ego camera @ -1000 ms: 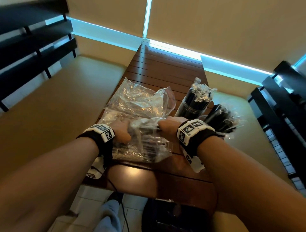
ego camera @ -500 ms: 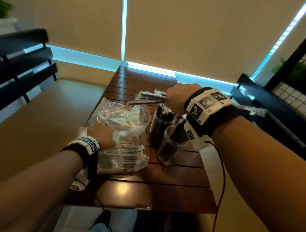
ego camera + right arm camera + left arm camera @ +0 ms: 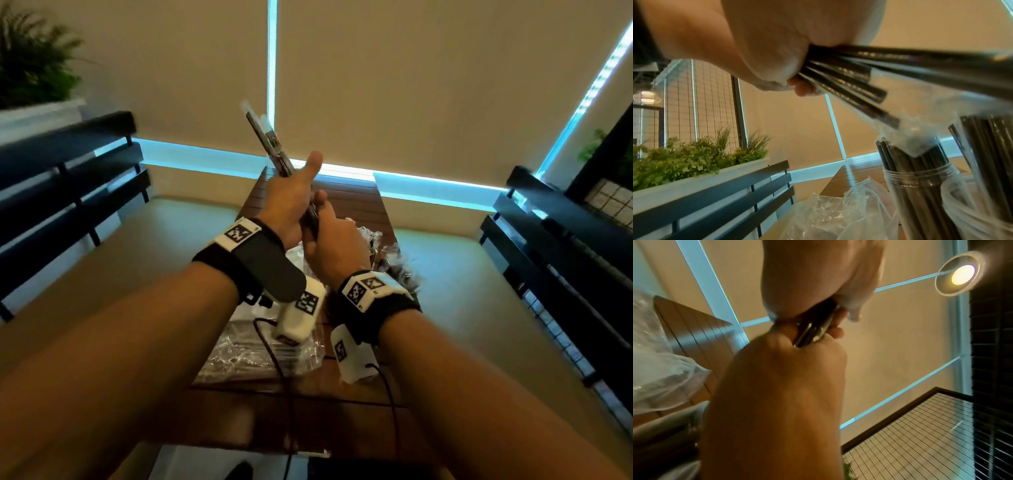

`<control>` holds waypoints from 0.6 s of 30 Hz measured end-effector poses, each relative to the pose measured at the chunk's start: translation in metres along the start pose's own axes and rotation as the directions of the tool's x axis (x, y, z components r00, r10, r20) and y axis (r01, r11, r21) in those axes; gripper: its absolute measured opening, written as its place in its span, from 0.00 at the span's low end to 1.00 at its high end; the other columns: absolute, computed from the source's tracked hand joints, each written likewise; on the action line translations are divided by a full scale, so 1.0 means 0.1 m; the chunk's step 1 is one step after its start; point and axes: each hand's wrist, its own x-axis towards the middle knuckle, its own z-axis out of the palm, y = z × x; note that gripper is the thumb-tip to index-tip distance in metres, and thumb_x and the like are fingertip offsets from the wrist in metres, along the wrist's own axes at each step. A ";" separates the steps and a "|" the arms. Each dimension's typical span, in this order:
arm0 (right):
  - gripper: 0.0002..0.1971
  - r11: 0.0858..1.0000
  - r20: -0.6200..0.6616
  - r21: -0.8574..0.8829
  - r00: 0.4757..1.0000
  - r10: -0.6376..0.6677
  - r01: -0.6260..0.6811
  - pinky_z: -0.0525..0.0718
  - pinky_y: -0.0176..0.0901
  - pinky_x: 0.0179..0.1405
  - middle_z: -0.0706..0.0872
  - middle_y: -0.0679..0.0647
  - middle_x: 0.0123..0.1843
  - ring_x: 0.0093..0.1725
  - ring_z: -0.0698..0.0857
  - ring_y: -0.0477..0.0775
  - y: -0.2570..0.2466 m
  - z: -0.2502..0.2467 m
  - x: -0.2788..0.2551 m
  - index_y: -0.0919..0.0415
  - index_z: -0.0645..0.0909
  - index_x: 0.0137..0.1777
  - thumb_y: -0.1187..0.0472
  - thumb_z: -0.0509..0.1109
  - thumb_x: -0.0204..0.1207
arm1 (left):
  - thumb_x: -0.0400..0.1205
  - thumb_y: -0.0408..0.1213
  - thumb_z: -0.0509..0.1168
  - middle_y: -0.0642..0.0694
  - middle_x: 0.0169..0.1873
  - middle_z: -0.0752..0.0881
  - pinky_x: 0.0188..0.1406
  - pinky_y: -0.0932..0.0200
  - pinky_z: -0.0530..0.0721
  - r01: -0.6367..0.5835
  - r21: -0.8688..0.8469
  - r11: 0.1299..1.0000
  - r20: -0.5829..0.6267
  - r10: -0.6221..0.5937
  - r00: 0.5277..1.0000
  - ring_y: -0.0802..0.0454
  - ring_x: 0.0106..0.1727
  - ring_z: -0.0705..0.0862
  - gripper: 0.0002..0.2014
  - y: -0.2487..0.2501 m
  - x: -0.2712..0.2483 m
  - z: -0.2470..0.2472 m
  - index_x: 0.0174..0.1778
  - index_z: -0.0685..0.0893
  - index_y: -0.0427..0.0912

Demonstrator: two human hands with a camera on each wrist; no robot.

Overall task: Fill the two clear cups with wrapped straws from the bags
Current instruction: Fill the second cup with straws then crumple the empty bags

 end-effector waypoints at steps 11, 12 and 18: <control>0.16 0.974 0.237 0.169 0.966 0.107 -0.149 0.86 0.50 0.41 0.82 0.48 0.34 0.37 0.84 0.51 0.33 0.03 -0.14 0.52 0.73 0.36 0.44 0.74 0.71 | 0.80 0.53 0.71 0.48 0.19 0.67 0.24 0.60 0.77 -0.395 0.098 0.913 -0.127 0.405 0.905 0.52 0.19 0.68 0.22 0.49 -0.11 0.32 0.29 0.71 0.45; 0.16 0.963 0.286 0.179 0.947 0.145 -0.201 0.89 0.54 0.44 0.84 0.50 0.34 0.38 0.87 0.54 0.35 0.03 -0.18 0.54 0.74 0.34 0.46 0.74 0.71 | 0.80 0.53 0.72 0.48 0.19 0.67 0.24 0.60 0.77 -0.425 0.100 0.900 -0.116 0.434 0.893 0.52 0.19 0.68 0.22 0.53 -0.12 0.33 0.29 0.71 0.46; 0.12 0.872 0.433 0.256 0.856 0.283 -0.418 0.86 0.47 0.40 0.84 0.57 0.37 0.39 0.85 0.58 0.38 0.05 -0.18 0.60 0.77 0.37 0.54 0.71 0.76 | 0.80 0.48 0.73 0.51 0.18 0.68 0.25 0.60 0.79 -0.548 0.155 0.822 -0.028 0.559 0.829 0.54 0.18 0.70 0.24 0.51 -0.20 0.38 0.24 0.69 0.47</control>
